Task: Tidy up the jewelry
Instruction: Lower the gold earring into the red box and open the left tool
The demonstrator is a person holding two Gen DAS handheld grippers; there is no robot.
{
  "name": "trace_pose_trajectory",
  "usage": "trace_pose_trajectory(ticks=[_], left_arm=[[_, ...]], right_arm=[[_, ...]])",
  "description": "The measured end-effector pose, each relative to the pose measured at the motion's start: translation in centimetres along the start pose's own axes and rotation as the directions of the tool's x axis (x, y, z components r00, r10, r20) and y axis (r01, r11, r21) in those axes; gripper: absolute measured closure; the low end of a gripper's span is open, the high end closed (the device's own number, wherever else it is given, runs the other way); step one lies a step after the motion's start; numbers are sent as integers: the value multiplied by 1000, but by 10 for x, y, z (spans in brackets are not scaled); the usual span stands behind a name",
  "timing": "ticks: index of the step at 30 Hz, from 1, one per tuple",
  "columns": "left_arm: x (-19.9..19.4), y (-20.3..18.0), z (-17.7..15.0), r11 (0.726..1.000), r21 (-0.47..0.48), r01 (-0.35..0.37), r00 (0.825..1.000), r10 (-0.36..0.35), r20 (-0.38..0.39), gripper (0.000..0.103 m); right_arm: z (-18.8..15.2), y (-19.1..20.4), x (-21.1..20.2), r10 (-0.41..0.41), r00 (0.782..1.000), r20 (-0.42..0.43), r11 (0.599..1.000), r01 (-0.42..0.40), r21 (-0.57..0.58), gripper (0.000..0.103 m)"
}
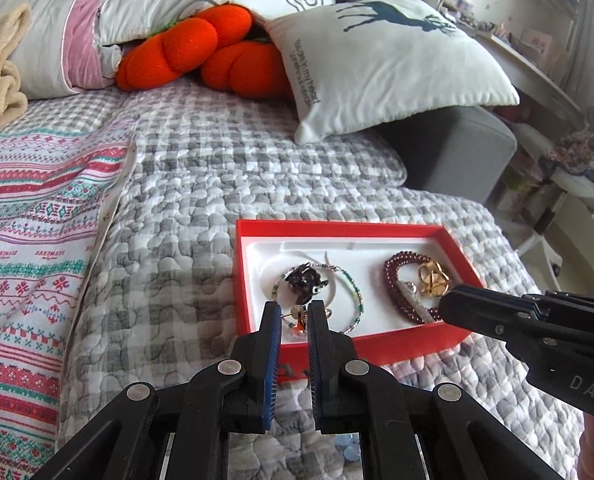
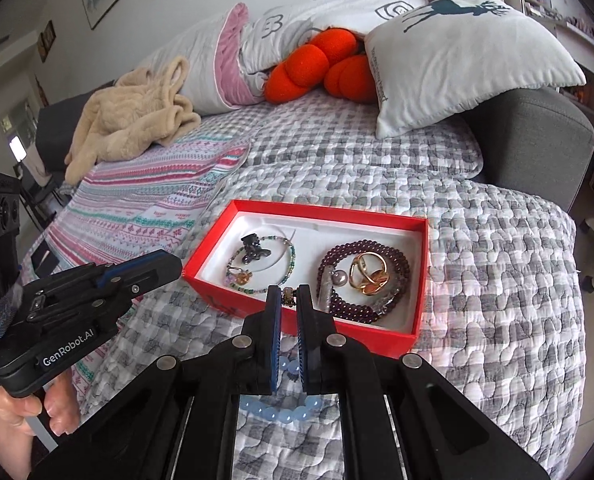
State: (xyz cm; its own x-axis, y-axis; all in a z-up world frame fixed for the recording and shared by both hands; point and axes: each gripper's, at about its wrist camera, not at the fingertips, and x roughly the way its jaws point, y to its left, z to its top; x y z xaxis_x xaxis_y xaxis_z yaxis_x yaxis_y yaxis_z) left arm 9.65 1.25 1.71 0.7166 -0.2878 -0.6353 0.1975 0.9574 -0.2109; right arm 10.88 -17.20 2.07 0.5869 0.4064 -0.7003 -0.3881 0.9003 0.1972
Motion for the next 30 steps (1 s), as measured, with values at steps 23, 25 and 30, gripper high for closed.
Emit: trace_pose_trajectory(ticks=[23,25,30], left_arm=[[-4,7,-9,997,-14,-71,997,71,-24,56],[-4,11,-12,996,-9,-86,996,86,-40,55],[-4,18,-20,993,-6,-115,991,114,-73,46]], right_arm=[[12,-11,33,-10,999,-40,1000,10,6,95],[13,-8,38,-17,999,-46,1000,17,1,95],[13,-1,45,-33,998,-55,999,33,-13,95]])
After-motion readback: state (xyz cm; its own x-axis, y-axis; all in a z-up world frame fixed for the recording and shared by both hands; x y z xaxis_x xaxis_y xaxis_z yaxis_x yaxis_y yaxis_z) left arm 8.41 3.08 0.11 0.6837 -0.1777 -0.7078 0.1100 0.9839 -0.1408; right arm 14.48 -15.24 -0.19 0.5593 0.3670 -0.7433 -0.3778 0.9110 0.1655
